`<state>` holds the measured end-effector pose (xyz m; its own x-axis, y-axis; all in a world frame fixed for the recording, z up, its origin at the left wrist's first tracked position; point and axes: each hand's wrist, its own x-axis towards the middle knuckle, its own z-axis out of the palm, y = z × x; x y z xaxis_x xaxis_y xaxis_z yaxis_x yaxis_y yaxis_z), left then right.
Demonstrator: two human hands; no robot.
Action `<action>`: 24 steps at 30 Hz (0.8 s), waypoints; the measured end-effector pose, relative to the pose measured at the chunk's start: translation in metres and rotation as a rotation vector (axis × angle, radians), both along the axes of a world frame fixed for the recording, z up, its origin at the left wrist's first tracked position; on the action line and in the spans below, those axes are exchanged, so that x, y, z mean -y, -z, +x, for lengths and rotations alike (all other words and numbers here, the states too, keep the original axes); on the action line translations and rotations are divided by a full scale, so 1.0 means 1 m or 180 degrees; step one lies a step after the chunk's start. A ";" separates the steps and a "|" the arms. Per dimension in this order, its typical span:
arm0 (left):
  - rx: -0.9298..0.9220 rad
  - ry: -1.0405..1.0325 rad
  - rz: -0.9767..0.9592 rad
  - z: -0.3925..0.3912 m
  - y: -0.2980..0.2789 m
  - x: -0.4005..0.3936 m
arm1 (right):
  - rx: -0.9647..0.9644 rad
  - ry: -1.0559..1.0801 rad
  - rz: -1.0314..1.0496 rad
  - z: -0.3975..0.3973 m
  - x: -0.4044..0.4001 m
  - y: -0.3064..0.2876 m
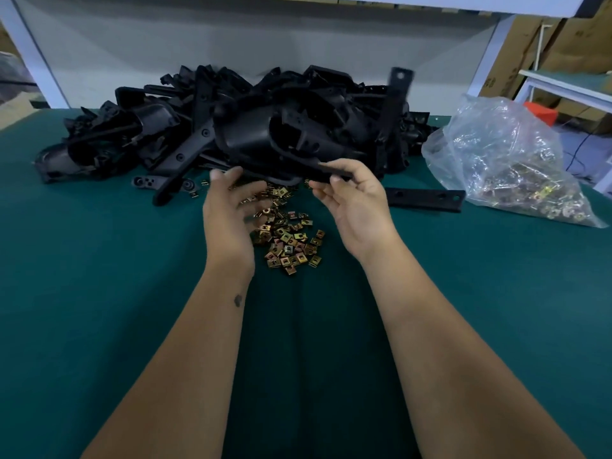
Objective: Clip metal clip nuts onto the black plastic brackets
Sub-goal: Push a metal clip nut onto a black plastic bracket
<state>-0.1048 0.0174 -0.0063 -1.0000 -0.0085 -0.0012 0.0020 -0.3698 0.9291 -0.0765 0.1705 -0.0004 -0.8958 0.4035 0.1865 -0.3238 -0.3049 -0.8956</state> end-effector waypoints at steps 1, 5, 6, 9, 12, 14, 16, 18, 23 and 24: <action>0.0032 0.0059 0.0276 -0.001 -0.002 0.003 | 0.0024 -0.0005 0.0044 0.000 0.000 0.001; 0.0248 0.0476 0.1018 -0.005 -0.006 0.012 | 0.0100 0.0298 0.0318 -0.003 0.002 0.002; 0.0321 0.0643 0.1188 -0.006 -0.006 0.013 | 0.0085 0.0440 0.0467 -0.004 0.003 0.001; 0.0380 0.1061 0.1588 -0.010 -0.005 0.017 | -0.0109 0.0760 0.0862 -0.005 0.003 -0.001; 0.0507 0.1365 0.1890 -0.014 -0.003 0.024 | -0.0180 0.1252 0.1827 -0.004 0.003 0.003; 0.0730 0.1595 0.1918 -0.015 -0.005 0.028 | -0.0295 0.1682 0.2397 -0.002 0.005 0.006; 0.0903 0.1766 0.1666 -0.014 -0.006 0.029 | -0.0518 0.1888 0.2443 0.000 0.006 0.007; 0.0861 0.1861 0.1360 -0.014 -0.006 0.027 | -0.0621 0.1997 0.2355 0.001 0.008 0.004; 0.0601 0.1635 0.1128 -0.012 -0.007 0.020 | 0.0015 0.1761 0.1831 0.002 0.008 0.001; 0.0581 0.1570 0.1132 -0.012 -0.007 0.020 | 0.0211 0.1734 0.1898 0.002 0.007 0.001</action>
